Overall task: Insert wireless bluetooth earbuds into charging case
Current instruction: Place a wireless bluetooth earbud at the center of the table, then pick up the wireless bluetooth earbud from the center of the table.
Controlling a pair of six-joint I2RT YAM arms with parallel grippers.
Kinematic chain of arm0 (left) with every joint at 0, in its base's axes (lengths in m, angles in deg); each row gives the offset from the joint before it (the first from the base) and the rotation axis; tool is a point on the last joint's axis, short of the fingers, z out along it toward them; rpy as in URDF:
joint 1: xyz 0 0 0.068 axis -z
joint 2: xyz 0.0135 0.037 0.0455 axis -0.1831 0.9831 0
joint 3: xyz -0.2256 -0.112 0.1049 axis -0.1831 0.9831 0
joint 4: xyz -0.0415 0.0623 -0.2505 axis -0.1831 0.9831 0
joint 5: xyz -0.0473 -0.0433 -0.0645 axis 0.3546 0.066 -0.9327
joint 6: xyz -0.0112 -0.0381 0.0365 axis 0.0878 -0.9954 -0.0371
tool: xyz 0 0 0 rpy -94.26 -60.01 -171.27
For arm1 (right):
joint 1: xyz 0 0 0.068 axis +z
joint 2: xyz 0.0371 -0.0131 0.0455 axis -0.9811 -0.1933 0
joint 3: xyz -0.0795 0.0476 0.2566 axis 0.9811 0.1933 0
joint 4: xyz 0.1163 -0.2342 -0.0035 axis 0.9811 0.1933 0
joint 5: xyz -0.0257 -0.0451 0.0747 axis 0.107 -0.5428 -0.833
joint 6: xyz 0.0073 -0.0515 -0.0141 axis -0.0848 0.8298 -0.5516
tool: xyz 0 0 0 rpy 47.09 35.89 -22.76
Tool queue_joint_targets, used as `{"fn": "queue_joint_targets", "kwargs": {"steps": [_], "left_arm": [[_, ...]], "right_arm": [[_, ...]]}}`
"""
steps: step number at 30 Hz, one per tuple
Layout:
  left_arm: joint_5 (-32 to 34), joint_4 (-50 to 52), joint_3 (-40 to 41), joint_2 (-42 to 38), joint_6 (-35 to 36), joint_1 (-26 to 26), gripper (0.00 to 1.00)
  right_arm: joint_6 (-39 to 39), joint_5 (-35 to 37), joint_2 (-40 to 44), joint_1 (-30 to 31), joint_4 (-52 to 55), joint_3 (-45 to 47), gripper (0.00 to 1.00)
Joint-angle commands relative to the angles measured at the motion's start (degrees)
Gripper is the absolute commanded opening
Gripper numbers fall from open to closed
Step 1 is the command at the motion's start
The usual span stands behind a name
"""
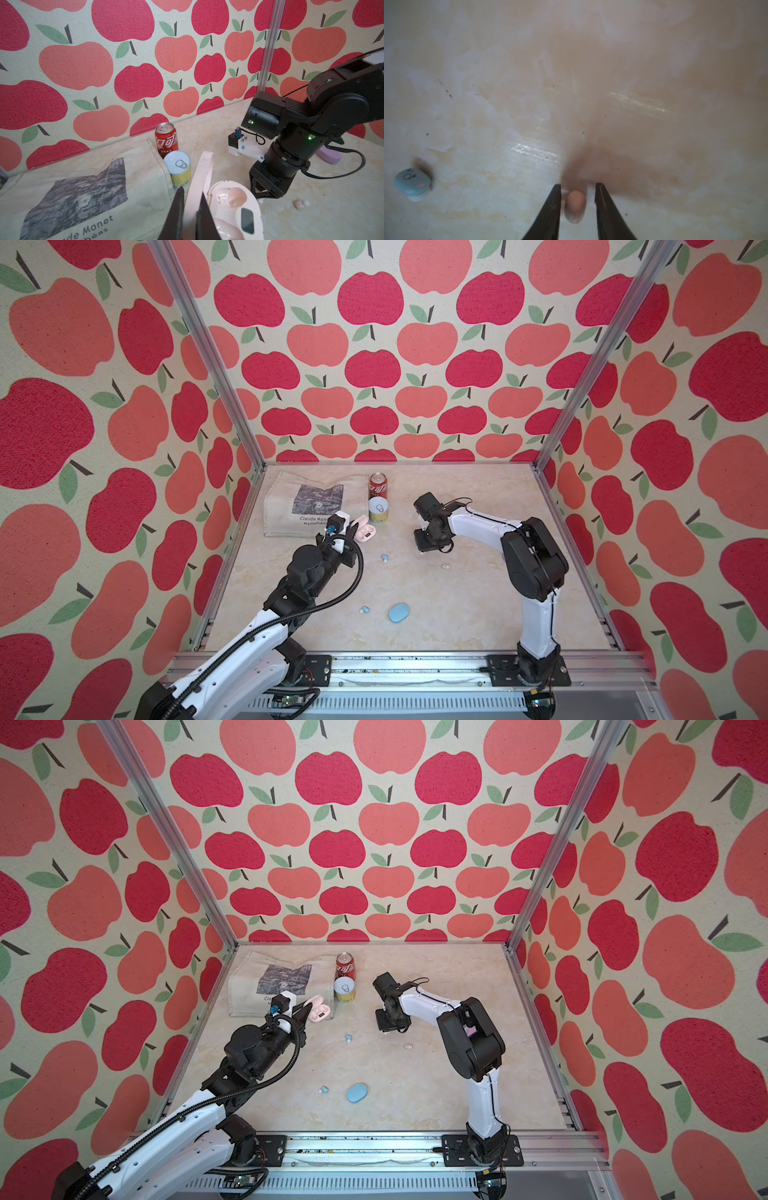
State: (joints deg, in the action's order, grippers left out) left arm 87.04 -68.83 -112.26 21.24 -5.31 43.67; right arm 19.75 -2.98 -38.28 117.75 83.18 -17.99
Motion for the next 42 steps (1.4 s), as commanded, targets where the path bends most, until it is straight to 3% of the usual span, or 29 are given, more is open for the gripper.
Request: {"fn": "queue_joint_targets", "kwargs": {"steps": [1, 8, 26, 42], "left_arm": [[-0.65, -1.48, -2.19, -0.06, 0.42, -0.34, 0.0], [-0.94, -1.37, -2.63, 0.49, 0.23, -0.27, 0.0], [-0.94, -1.55, -2.72, 1.39, 0.59, -0.29, 0.0], [-1.41, -1.73, -2.45, 1.34, 1.42, -1.15, 0.0]], "right_arm": [[-1.04, -0.76, -0.82, -0.78, 1.05, -1.21, 0.35], [-0.95, -3.35, -0.54, -1.51, -0.26, -0.36, 0.36], [-2.22, -3.76, -2.47, -1.27, 3.13, -1.7, 0.25], [-1.87, -1.96, -3.53, 0.98, 6.08, -3.89, 0.26]]}}
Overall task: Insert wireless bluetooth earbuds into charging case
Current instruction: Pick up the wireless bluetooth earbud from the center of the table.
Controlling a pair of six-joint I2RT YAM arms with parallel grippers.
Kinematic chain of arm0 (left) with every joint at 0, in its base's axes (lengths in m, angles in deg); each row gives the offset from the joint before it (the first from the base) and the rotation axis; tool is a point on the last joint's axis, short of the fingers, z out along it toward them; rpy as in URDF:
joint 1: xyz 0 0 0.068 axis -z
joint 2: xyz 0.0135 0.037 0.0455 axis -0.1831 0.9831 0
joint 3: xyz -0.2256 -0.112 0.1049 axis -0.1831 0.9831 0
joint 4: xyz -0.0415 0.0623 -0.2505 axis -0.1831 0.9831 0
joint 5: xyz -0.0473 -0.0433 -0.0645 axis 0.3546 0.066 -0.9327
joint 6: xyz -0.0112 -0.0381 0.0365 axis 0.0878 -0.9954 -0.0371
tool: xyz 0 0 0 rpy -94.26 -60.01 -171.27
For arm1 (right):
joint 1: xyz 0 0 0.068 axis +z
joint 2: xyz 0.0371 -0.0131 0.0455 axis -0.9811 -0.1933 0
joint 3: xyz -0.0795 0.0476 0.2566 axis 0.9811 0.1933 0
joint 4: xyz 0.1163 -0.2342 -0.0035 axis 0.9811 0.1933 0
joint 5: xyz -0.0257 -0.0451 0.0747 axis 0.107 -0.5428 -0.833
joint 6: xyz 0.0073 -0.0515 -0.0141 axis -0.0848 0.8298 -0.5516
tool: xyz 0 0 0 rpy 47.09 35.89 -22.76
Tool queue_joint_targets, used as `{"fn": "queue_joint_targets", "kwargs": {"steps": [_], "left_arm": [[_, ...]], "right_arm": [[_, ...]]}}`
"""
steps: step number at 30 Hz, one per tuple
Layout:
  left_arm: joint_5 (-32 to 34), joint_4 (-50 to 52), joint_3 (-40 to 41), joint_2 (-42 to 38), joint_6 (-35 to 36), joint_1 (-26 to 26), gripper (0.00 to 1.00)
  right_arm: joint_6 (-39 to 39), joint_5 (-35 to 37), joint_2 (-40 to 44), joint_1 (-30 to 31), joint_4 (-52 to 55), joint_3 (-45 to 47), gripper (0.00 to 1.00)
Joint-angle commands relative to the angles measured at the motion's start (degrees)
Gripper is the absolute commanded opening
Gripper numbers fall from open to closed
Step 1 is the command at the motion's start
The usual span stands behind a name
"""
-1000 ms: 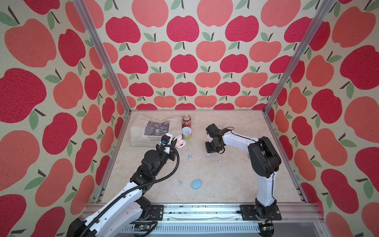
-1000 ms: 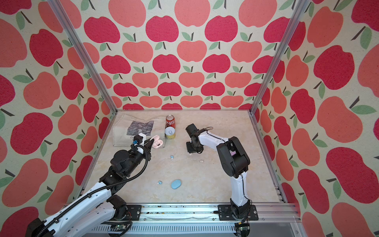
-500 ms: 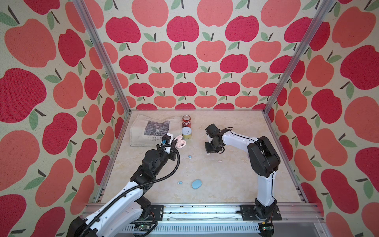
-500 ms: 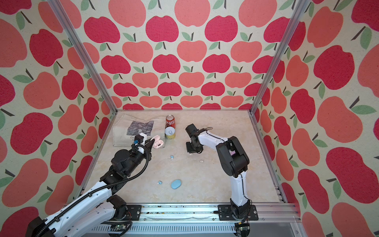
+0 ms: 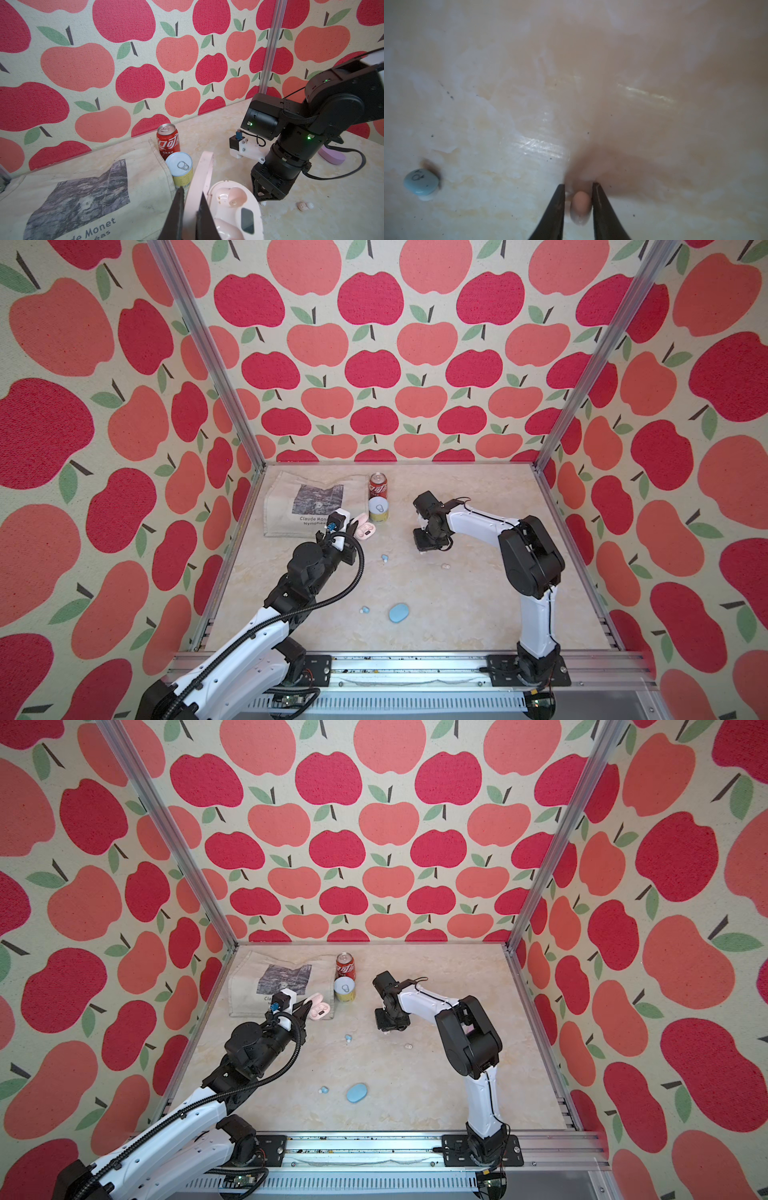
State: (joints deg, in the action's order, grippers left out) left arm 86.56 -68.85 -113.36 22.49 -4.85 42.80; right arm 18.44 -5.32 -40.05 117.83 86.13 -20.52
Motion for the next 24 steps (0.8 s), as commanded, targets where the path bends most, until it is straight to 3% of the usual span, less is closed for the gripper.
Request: {"fn": "queue_joint_targets", "kwargs": {"steps": [1, 12, 24], "left_arm": [[-0.95, -1.66, -1.28, 0.01, 0.97, -0.43, 0.0], [-2.53, -2.0, -1.18, 1.11, -0.18, -0.57, 0.0], [-10.25, -7.85, -4.23, 15.07, 3.36, 1.0, 0.0]], "right_arm": [[-0.49, 0.44, -1.85, 0.95, 3.29, -1.53, 0.26], [-0.04, 0.22, -2.17, 1.1, 3.62, -2.35, 0.15], [5.22, -1.05, 7.46, -1.61, 3.85, -3.74, 0.1]]}}
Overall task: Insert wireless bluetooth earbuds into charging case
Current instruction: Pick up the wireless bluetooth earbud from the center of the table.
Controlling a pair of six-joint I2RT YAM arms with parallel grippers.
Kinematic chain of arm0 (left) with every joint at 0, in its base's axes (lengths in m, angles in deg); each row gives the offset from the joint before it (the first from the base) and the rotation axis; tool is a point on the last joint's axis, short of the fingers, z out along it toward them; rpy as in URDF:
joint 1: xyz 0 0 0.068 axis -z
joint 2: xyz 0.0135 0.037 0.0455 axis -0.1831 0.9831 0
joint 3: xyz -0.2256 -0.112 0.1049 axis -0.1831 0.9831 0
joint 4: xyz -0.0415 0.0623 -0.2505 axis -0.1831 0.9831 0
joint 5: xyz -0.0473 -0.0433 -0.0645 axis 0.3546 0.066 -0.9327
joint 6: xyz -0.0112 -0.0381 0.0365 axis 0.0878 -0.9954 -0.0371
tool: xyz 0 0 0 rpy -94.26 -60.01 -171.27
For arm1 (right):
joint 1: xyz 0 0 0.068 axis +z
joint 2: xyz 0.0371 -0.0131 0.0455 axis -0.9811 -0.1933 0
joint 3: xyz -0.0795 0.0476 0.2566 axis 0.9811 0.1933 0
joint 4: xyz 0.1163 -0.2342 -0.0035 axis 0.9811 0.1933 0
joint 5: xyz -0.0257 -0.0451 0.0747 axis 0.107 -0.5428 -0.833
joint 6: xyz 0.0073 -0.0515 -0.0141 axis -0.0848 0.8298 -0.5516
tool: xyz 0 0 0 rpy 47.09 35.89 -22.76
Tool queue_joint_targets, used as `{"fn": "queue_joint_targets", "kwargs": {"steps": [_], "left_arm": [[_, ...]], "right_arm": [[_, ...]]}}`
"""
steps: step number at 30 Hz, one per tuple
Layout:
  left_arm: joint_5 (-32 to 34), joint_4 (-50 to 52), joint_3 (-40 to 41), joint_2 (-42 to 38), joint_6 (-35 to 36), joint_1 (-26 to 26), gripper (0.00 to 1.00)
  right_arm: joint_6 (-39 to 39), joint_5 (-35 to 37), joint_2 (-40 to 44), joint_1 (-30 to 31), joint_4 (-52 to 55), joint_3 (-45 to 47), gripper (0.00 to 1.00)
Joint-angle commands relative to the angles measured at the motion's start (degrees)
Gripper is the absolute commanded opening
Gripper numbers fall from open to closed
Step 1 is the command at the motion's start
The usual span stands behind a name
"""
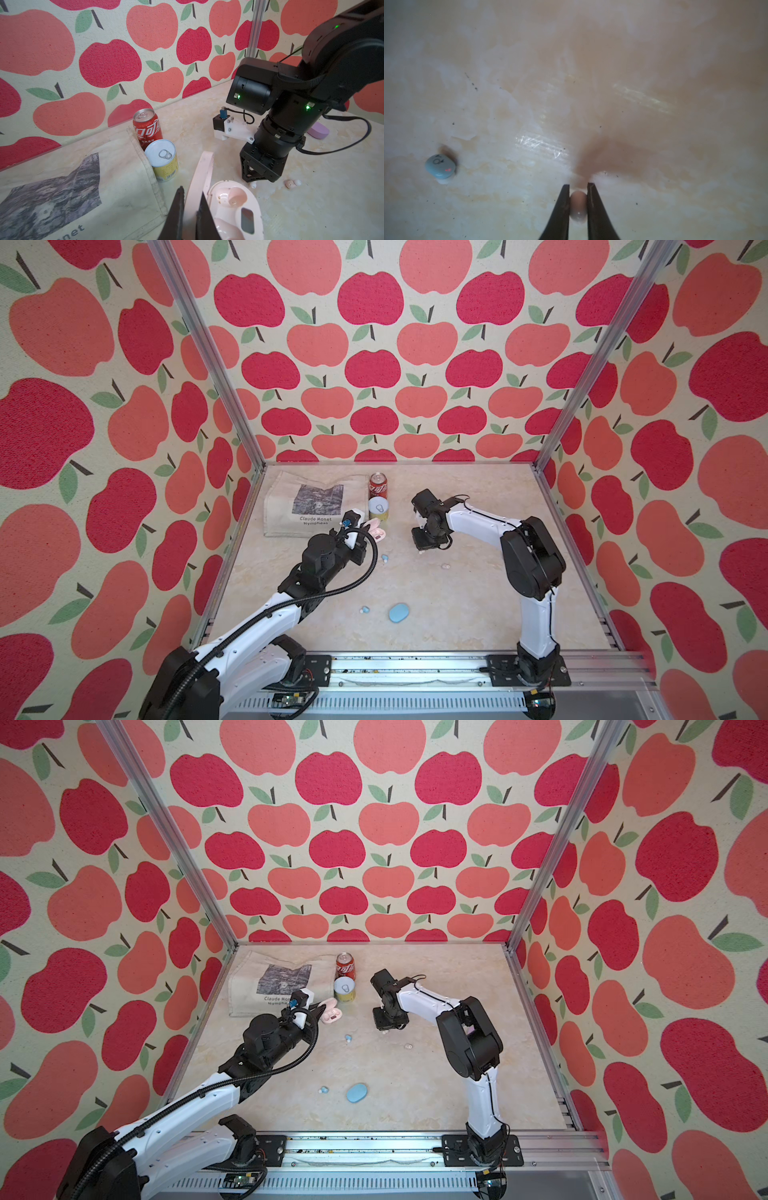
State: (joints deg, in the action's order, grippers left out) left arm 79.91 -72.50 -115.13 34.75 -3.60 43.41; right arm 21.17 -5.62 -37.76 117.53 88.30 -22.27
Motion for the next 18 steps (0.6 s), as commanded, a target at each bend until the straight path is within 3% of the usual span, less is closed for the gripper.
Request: {"fn": "queue_joint_targets", "kwargs": {"steps": [1, 10, 18], "left_arm": [[-4.22, -5.54, -2.78, 3.85, 2.4, 0.42, 0.0], [-7.3, -14.96, -7.97, 19.49, 2.76, 1.58, 0.0], [-7.42, -16.68, -12.43, 26.49, 2.81, 3.11, 0.0]], "right_arm": [[2.85, -0.92, 6.54, -1.69, 1.89, -2.08, 0.1], [2.19, -7.21, 14.51, -3.04, 3.15, -3.95, 0.1], [-1.39, -13.59, 17.03, -1.97, 1.28, -4.87, 0.1]]}}
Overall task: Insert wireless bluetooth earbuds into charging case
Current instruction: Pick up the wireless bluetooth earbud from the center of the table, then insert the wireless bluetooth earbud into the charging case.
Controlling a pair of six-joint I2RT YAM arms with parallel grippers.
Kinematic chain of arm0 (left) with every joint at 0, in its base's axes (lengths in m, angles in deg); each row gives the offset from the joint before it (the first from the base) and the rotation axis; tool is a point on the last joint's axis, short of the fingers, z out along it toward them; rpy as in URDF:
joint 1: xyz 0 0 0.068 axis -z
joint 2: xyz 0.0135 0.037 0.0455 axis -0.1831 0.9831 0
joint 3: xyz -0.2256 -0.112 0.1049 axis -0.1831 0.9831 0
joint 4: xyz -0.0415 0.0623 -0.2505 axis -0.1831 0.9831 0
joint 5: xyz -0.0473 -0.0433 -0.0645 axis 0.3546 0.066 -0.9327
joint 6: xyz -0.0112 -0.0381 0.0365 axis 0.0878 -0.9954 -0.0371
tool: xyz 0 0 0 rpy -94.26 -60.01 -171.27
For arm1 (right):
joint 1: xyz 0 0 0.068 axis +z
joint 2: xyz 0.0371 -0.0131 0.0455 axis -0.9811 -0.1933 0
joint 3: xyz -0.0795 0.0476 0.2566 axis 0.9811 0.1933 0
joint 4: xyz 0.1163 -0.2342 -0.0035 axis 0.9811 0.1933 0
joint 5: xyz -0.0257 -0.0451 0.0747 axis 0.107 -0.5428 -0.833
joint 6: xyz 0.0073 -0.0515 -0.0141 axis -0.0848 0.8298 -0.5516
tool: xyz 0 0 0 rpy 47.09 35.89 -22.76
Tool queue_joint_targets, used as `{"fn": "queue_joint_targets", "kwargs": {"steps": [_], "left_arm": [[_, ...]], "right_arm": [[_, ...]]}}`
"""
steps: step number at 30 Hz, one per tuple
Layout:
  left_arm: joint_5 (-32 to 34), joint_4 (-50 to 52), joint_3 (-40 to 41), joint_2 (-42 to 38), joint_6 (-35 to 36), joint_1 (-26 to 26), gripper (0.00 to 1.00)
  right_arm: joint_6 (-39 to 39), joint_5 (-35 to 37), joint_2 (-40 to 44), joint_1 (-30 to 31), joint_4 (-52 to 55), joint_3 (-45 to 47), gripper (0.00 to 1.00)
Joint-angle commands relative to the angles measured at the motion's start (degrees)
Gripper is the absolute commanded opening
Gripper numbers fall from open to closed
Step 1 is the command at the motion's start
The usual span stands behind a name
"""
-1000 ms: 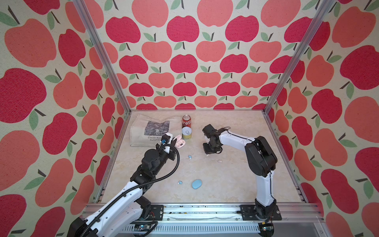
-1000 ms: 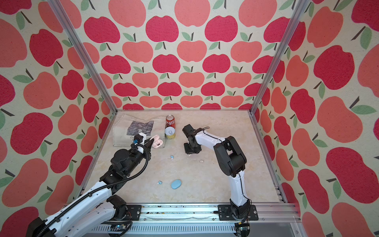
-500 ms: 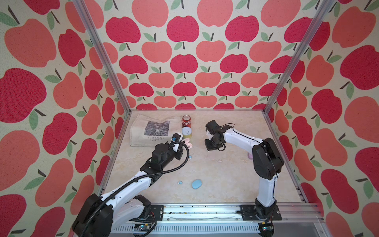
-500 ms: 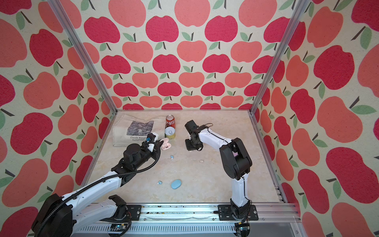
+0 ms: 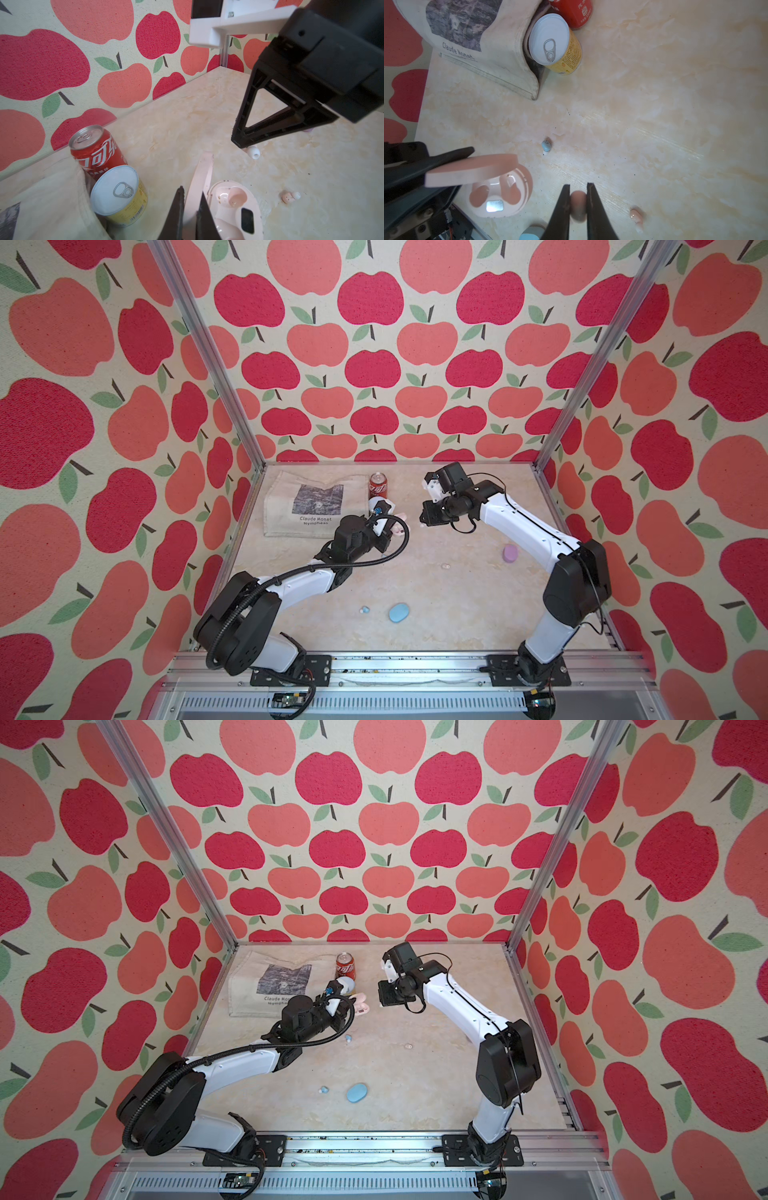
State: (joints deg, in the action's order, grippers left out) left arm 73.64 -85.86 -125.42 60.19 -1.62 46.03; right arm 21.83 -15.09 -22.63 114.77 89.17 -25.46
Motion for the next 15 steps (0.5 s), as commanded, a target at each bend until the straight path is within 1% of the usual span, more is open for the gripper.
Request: {"fn": "queue_joint_targets", "kwargs": {"steps": [1, 7, 15], "left_arm": [[-0.97, -3.35, -2.63, 1.65, 0.79, 0.66, 0.0], [0.15, -3.51, -4.36, 3.88, 0.86, 1.54, 0.0], [0.44, -3.66, -5.71, 4.84, 0.87, 2.05, 0.0]], "right_arm": [[-2.3, -4.66, 2.05, 0.95, 0.28, -1.85, 0.1], [-3.31, -5.64, 2.68, 1.36, -0.38, -2.45, 0.11], [-4.64, -6.39, 1.94, 2.89, -2.21, -2.52, 0.12]]}}
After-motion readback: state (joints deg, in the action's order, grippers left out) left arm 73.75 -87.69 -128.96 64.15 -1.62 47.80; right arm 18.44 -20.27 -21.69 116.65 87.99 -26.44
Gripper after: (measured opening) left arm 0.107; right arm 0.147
